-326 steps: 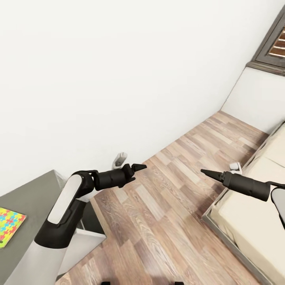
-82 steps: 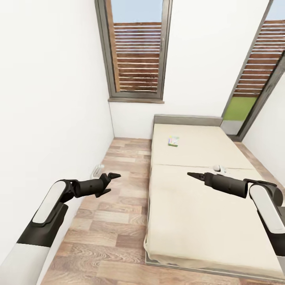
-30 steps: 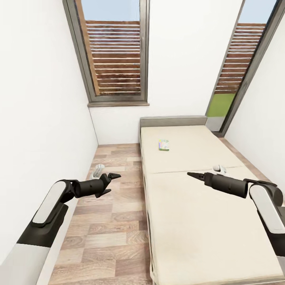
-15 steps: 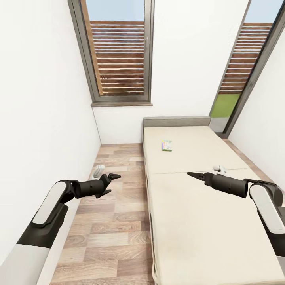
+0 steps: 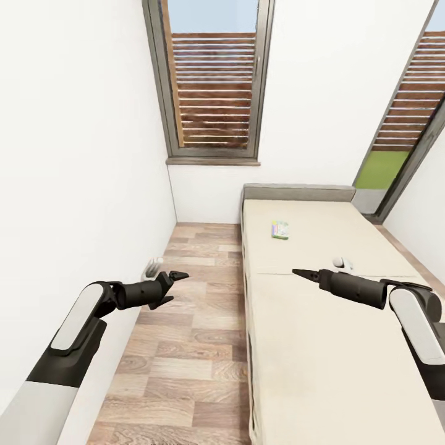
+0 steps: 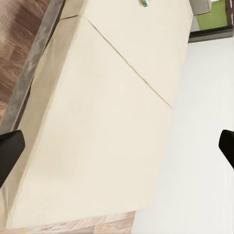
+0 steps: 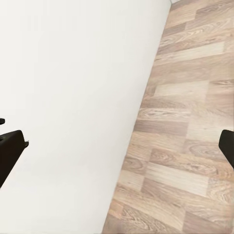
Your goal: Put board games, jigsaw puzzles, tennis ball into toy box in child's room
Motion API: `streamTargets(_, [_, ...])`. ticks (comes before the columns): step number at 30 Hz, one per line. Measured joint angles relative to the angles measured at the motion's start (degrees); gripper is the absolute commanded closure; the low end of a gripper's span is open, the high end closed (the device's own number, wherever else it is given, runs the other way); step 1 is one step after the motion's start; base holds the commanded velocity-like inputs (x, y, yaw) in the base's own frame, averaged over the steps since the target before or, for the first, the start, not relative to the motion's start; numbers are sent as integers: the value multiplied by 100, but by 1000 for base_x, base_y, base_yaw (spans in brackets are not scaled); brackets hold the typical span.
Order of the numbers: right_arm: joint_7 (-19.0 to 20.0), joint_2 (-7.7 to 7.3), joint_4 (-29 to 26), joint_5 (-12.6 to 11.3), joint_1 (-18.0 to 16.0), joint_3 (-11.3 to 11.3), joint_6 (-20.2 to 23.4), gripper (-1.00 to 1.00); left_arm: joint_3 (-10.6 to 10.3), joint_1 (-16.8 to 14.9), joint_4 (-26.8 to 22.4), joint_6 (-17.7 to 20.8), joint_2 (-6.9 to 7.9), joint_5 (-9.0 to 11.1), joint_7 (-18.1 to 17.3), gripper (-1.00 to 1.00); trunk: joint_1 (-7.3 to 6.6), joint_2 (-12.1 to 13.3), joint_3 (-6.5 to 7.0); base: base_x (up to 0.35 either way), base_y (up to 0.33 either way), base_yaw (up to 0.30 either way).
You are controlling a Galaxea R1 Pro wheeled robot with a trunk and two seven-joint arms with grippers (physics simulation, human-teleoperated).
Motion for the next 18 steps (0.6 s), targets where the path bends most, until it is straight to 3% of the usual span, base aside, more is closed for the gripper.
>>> streamTargets(18, [9, 0, -6, -2, 5, -26, 0, -100, -1, -1, 39, -5, 2, -1, -6, -100, -1, -1, -6, 23, 6, 54])
